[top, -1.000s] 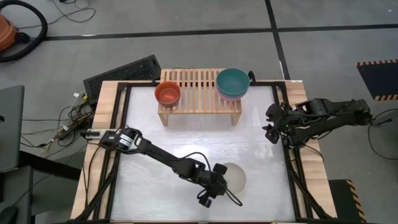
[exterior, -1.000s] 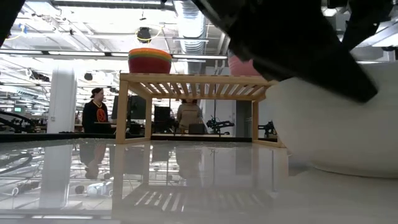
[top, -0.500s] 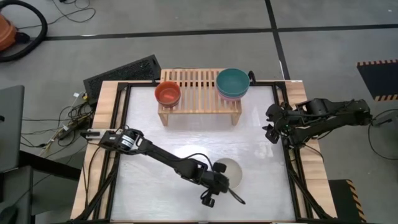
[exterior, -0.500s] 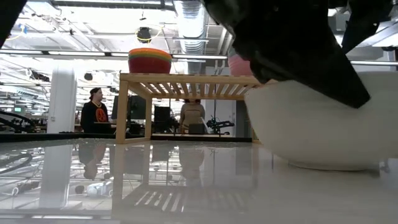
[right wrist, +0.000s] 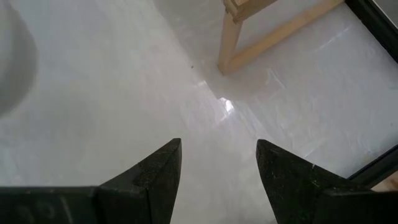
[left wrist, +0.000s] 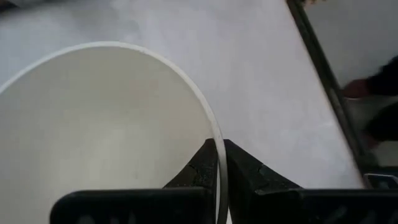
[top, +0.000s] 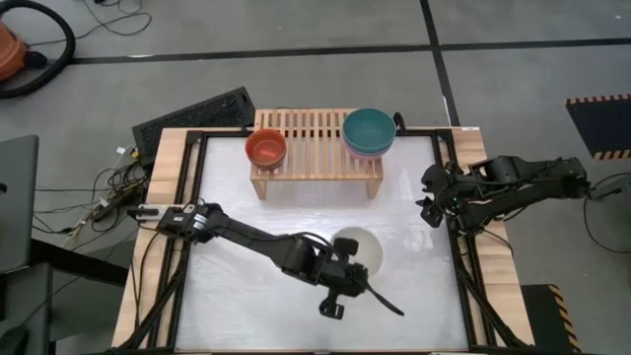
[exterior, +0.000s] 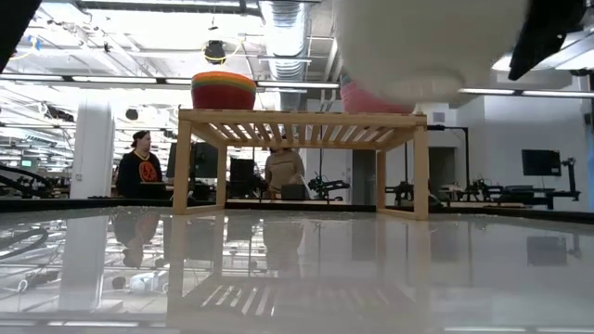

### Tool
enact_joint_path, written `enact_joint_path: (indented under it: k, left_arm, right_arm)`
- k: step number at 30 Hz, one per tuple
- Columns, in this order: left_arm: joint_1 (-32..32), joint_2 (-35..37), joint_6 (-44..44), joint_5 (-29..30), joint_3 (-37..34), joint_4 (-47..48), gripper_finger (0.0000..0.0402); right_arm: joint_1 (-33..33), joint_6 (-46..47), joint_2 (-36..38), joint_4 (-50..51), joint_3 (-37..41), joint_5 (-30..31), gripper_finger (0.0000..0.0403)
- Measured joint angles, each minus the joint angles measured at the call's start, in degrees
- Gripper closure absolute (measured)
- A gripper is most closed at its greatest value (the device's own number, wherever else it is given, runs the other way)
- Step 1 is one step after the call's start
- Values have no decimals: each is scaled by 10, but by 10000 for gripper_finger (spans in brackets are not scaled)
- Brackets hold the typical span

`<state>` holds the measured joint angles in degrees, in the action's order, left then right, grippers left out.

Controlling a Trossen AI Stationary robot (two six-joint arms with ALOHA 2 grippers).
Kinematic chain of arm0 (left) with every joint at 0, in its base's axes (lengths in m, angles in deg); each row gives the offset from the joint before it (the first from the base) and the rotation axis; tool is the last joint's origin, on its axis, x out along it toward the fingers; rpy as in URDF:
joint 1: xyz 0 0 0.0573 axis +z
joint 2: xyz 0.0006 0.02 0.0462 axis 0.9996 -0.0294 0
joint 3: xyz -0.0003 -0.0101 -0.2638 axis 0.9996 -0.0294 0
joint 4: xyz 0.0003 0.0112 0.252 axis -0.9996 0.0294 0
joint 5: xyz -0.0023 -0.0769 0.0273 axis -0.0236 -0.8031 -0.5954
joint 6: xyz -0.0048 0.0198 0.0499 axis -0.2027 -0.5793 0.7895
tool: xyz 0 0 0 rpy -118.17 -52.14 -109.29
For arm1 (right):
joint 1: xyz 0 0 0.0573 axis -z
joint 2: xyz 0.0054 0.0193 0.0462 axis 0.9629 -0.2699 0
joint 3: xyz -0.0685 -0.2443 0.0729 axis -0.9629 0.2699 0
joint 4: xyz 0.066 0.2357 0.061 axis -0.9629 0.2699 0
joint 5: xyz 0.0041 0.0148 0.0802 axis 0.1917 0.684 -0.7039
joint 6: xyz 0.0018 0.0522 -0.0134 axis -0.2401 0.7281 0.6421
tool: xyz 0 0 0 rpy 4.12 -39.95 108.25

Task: Place and stack bowls onto a shelf
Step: Stack the white bowl on top of the dark green bowl on the shelf

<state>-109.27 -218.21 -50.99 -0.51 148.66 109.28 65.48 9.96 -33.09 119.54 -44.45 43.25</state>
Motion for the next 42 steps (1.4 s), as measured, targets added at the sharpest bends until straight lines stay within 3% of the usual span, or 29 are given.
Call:
enact_joint_path:
  k: [11, 28, 37, 42]
  left_arm:
    - [66, 70, 75, 80, 5, 21, 401]
    - [165, 144, 256, 103, 4, -205, 401]
    - [252, 141, 291, 77, 4, -245, 402]
    - [298, 141, 255, -16, -5, -255, 402]
  right_arm:
    - [0, 2, 0, -19, 0, 1, 168]
    - [0, 31, 0, -35, 0, 23, 168]
    - [1, 52, 0, -35, 0, 33, 168]
    - [14, 59, 0, -35, 0, 34, 168]
